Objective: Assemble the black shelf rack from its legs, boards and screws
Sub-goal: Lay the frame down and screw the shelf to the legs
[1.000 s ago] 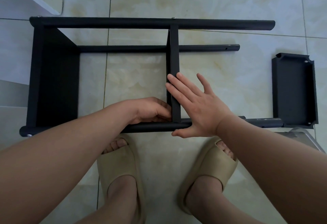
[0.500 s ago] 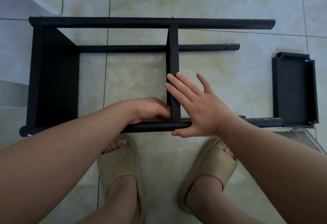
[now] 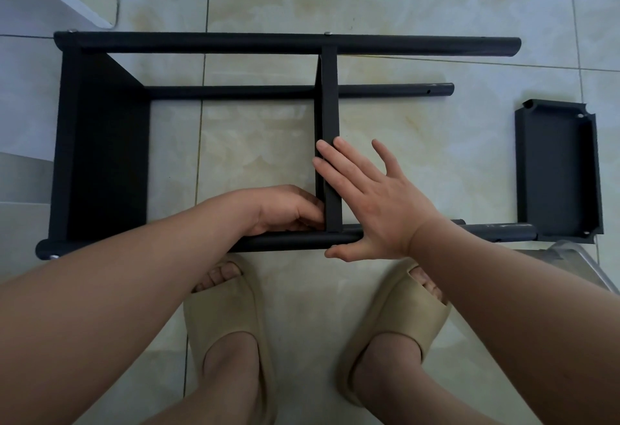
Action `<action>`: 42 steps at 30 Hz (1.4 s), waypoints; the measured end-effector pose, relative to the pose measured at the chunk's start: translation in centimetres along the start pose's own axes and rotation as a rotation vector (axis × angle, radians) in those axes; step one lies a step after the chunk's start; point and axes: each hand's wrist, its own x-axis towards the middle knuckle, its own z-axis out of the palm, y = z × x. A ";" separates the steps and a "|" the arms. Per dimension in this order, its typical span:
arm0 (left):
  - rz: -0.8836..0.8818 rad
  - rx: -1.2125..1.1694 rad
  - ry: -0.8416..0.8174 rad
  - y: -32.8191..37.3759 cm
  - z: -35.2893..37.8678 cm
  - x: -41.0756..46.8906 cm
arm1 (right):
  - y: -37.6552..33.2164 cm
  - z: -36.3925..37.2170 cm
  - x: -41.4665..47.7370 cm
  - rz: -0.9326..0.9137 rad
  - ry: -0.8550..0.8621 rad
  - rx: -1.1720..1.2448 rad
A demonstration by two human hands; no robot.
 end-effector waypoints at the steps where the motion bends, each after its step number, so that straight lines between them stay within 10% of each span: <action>1: -0.003 -0.014 -0.004 -0.1 0.0 0.0 | 0.0 0.0 0.0 -0.001 0.004 0.001; 42: 0.034 0.056 0.009 1.2 0.6 -1.1 | -0.1 0.1 0.1 -0.005 0.027 0.025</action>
